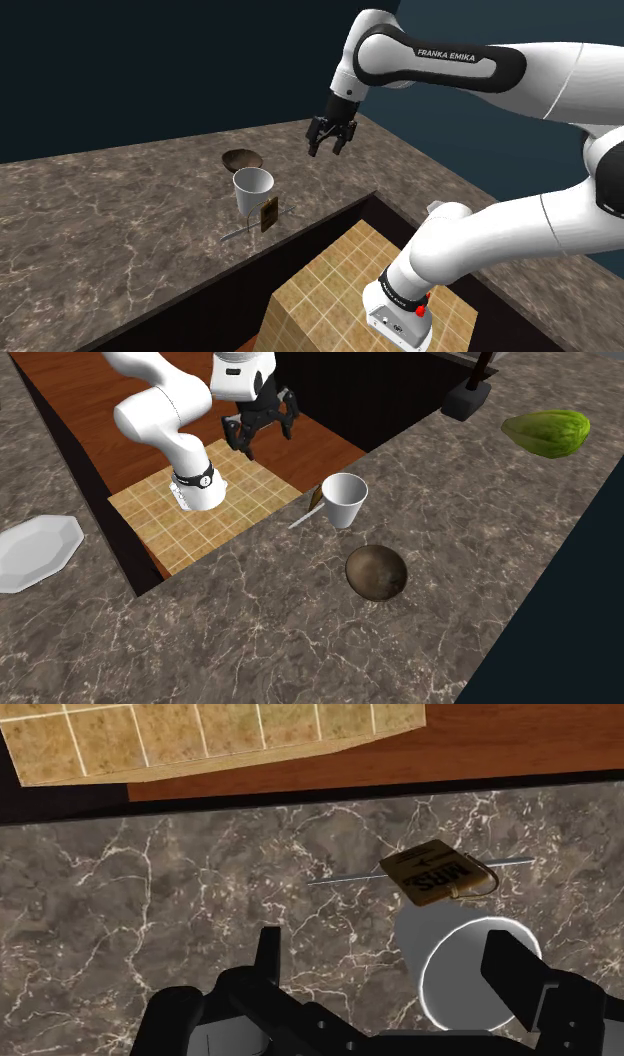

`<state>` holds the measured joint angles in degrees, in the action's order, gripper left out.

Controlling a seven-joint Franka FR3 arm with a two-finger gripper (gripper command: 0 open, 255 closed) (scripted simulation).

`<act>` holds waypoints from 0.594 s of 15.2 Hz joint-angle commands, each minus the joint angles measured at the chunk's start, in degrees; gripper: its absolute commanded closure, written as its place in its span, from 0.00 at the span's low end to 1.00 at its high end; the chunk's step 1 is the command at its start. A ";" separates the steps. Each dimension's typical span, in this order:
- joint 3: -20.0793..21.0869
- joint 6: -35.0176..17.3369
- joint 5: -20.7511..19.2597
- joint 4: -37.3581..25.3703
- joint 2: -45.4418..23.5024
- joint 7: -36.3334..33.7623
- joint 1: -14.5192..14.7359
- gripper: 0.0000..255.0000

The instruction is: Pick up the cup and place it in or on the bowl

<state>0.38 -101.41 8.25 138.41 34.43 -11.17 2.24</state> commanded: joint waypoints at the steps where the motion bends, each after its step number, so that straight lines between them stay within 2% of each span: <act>1: 0.52 -3.97 1.23 0.48 -3.01 -0.44 0.46 0.00; 9: 2.21 -19.10 6.17 -0.34 -17.49 -0.80 2.51 0.00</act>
<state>2.17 -118.65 13.65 138.68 19.05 -11.62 4.33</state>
